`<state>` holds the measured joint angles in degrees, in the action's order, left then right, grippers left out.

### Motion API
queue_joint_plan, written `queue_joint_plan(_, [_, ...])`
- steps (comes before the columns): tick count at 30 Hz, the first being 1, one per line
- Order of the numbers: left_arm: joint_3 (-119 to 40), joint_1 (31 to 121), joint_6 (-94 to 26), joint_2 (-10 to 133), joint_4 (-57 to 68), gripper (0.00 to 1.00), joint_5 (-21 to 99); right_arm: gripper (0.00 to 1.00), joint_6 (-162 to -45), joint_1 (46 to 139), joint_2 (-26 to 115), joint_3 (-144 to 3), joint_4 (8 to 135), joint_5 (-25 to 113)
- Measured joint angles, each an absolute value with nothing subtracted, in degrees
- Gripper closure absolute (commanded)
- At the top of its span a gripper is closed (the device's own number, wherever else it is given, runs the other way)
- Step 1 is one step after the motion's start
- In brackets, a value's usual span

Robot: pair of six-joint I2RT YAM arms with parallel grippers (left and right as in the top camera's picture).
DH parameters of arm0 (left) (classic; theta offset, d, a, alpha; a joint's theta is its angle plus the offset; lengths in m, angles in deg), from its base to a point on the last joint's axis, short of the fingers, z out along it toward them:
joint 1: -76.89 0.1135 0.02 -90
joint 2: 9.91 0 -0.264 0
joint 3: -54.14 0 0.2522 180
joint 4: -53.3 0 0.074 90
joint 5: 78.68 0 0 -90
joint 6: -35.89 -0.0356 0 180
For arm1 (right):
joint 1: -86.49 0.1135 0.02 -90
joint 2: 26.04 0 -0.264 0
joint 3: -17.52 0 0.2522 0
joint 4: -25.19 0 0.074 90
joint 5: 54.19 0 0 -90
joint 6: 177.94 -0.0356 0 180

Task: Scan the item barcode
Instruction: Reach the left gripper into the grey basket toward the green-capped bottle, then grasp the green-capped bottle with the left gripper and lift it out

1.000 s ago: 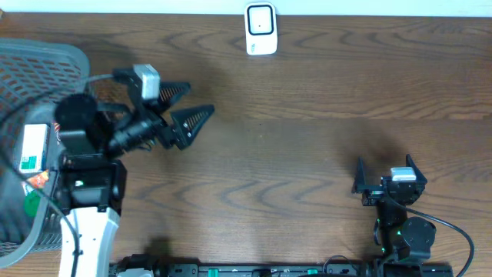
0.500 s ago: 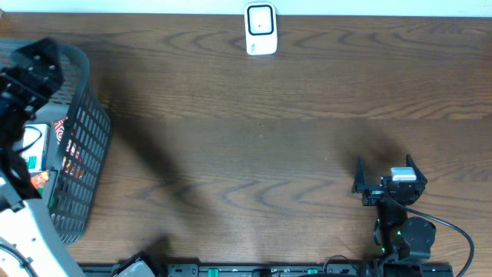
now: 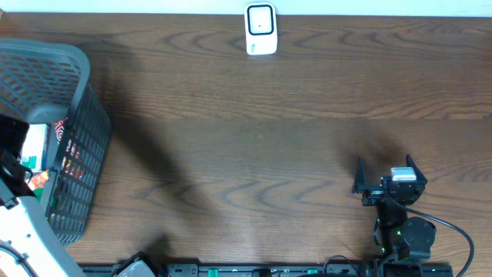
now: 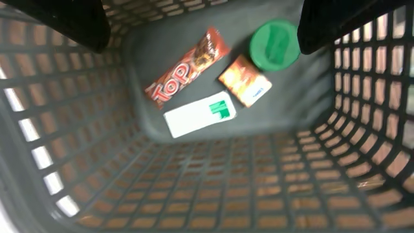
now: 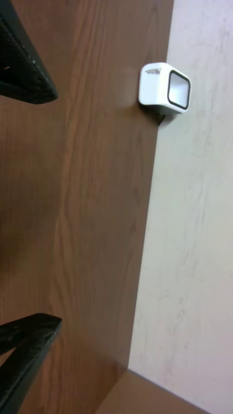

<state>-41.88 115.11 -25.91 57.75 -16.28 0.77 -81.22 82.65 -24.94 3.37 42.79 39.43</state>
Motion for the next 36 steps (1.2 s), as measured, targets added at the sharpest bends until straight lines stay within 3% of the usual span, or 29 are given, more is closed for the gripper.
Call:
queue_joint_plan(14, [-41.7, 123.0, -12.25, 78.69, -26.66, 0.07, -0.25, 0.01, -81.22, 82.65, -24.94, 3.37, 42.79, 39.43])
queue_joint_plan(23, [-41.49, 125.64, -10.21, 79.78, -29.37, 0.07, -0.25, 0.01, -81.22, 82.65, -24.94, 3.37, 42.79, 39.43])
queue_joint_plan(36, [-35.37, 125.64, -10.17, 79.78, -22.59, 0.07, -0.25, 0.01, -81.22, 82.65, -24.94, 3.37, 42.79, 39.43])
